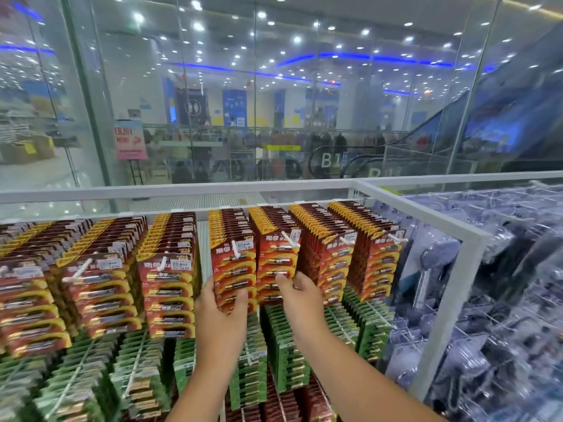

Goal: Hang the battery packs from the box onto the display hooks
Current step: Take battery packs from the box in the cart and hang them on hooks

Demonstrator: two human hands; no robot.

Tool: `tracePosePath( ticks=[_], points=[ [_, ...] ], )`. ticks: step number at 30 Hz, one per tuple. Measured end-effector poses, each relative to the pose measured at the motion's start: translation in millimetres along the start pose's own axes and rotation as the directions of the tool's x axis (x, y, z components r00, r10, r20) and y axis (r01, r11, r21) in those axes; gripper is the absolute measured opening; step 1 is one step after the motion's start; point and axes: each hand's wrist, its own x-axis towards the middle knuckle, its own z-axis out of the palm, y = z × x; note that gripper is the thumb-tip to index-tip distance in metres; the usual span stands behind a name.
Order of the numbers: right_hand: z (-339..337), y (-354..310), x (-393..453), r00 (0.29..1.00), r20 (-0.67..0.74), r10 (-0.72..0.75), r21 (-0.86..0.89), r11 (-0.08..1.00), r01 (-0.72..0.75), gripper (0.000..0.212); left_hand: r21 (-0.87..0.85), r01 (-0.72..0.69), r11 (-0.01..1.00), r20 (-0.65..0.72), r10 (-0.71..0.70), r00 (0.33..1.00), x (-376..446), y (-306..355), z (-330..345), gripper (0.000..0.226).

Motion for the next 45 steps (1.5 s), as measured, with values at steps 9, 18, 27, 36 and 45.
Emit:
tracePosePath(
  ticks=[9, 18, 27, 36, 45],
  points=[
    [-38, 8, -38, 0.992, 0.084, -0.092, -0.065, 0.993, 0.097, 0.044, -0.015, -0.071, 0.997, 0.140, 0.072, 0.988, -42, 3, -25, 0.055],
    [-175, 53, -68, 0.996, -0.062, -0.061, -0.082, 0.995, 0.056, 0.031, -0.186, 0.041, 0.982, 0.386, 0.035, 0.922, -99, 13, 51, 0.027],
    [-398, 156, -55, 0.933, -0.333, 0.133, -0.051, 0.986, -0.159, 0.030, -0.057, 0.094, 0.994, 0.578, -0.044, 0.815, -209, -2, 228, 0.024],
    [-576, 300, -23, 0.812, -0.349, 0.468, -0.077, 0.849, -0.522, 0.021, 0.170, 0.206, 0.964, 0.587, -0.267, 0.764, -327, -58, 392, 0.021],
    [-599, 444, 17, 0.634, -0.266, 0.727, -0.179, 0.609, -0.773, 0.033, 0.378, 0.344, 0.860, 0.525, -0.505, 0.685, -375, -158, 480, 0.026]
  ],
)
